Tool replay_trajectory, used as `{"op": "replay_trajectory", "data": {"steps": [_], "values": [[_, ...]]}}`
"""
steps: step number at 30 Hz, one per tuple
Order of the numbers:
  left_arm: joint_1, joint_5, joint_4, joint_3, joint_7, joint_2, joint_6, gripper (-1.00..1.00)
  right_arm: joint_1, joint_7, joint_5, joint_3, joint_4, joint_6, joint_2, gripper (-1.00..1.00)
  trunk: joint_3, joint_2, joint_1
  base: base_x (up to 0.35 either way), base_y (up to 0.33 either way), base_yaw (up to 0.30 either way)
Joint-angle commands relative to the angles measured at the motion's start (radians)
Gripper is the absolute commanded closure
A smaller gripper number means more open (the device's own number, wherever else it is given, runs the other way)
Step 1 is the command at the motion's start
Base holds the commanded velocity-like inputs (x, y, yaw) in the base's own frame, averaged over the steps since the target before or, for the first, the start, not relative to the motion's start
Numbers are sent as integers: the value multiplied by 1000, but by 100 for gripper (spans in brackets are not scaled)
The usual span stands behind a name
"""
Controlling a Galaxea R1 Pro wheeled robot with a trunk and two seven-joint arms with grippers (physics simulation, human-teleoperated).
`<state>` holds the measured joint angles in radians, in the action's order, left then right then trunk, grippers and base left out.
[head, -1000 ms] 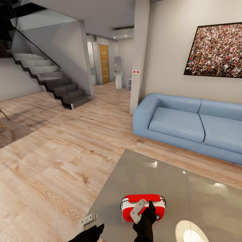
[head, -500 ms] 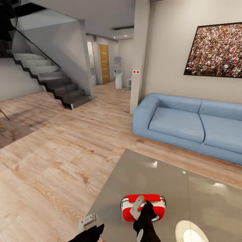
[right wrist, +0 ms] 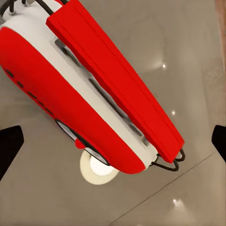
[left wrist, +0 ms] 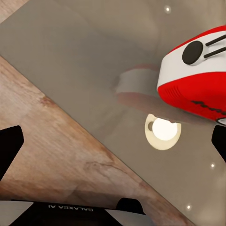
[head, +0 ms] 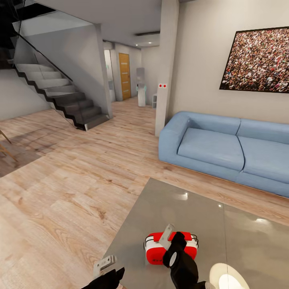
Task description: Turn on the radio receiver that's on the table in the living room.
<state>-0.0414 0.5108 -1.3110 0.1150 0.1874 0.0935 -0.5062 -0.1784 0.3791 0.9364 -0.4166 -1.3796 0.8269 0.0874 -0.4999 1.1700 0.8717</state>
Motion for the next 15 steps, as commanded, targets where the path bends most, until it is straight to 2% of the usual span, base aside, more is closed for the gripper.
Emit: {"op": "replay_trajectory", "data": {"steps": [1, 12, 15], "values": [[0, 0, 0, 0, 0, 0, 0, -100, 0, 2, 1, 0, 0, 0, 0, -100, 0, 0, 0, 0, 0, 0], [0, 0, 3, 0, 0, 2, 0, -100, -3, 6, 3, -1, 2, 0, 1, -100, 0, 0, 0, 0, 0, 0], [0, 0, 4, 0, 0, 3, 0, -100, -21, 7, -1, 0, 2, 0, 1, -100, 0, 0, 0, 0, 0, 0]]}}
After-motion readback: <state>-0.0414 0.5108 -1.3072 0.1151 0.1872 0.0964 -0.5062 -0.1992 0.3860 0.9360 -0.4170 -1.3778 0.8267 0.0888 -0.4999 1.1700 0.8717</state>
